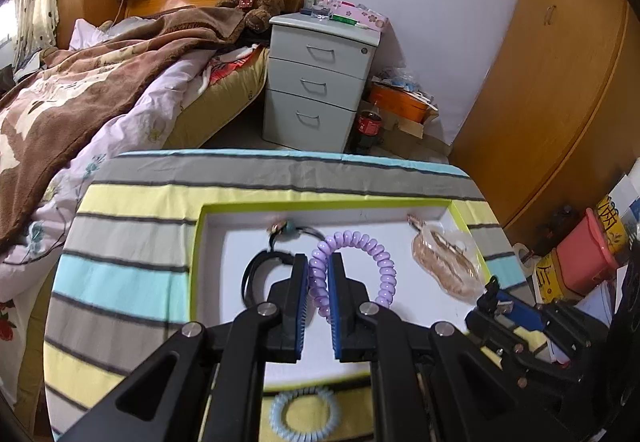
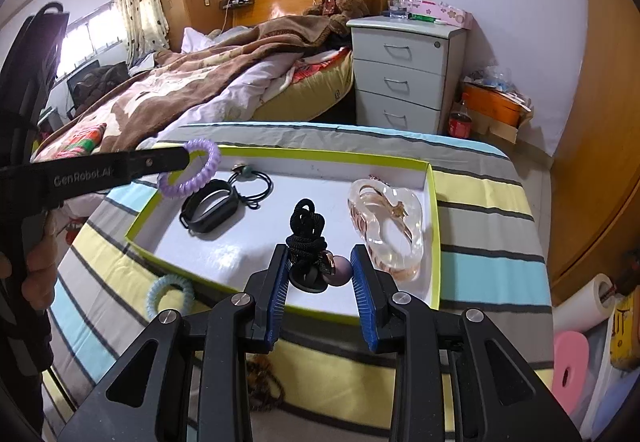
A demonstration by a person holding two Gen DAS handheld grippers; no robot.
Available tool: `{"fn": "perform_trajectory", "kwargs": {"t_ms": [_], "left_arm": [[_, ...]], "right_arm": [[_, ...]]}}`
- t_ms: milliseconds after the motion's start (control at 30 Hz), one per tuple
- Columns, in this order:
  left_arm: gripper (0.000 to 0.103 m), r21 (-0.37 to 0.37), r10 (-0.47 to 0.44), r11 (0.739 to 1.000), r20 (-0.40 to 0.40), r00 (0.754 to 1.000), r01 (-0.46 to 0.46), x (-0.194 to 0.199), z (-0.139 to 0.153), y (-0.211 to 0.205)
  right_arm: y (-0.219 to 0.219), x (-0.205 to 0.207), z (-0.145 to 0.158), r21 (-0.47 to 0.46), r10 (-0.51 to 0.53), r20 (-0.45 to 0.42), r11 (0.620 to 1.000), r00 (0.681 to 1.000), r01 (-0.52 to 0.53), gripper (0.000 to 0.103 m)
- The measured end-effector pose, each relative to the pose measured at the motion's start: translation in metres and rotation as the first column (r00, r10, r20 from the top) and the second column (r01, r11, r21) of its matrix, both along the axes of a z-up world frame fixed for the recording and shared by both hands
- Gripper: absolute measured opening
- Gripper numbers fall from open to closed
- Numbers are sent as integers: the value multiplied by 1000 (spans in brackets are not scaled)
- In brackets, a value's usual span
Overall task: Organize jewelry
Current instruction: 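Carry the purple coil bracelet and charm hair tie over the green box with both tools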
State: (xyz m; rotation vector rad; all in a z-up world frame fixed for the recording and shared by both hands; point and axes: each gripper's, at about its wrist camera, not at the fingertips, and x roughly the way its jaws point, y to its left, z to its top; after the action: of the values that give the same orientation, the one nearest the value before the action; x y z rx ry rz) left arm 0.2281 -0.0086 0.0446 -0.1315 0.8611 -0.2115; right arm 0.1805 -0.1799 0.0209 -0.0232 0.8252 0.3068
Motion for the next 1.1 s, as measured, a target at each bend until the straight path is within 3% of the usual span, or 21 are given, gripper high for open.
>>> {"fn": "perform_trajectory", "kwargs": {"t_ms": [433, 1100], "left_arm": [[10, 12, -12, 1000, -76, 997, 13, 53, -29, -13], [10, 50, -15, 998, -142, 990, 22, 73, -61, -23]], "right_arm": [[0, 24, -24, -27, 19, -62, 999, 998, -21, 32], [11, 35, -38, -104, 38, -92, 993, 995, -47, 32]]}}
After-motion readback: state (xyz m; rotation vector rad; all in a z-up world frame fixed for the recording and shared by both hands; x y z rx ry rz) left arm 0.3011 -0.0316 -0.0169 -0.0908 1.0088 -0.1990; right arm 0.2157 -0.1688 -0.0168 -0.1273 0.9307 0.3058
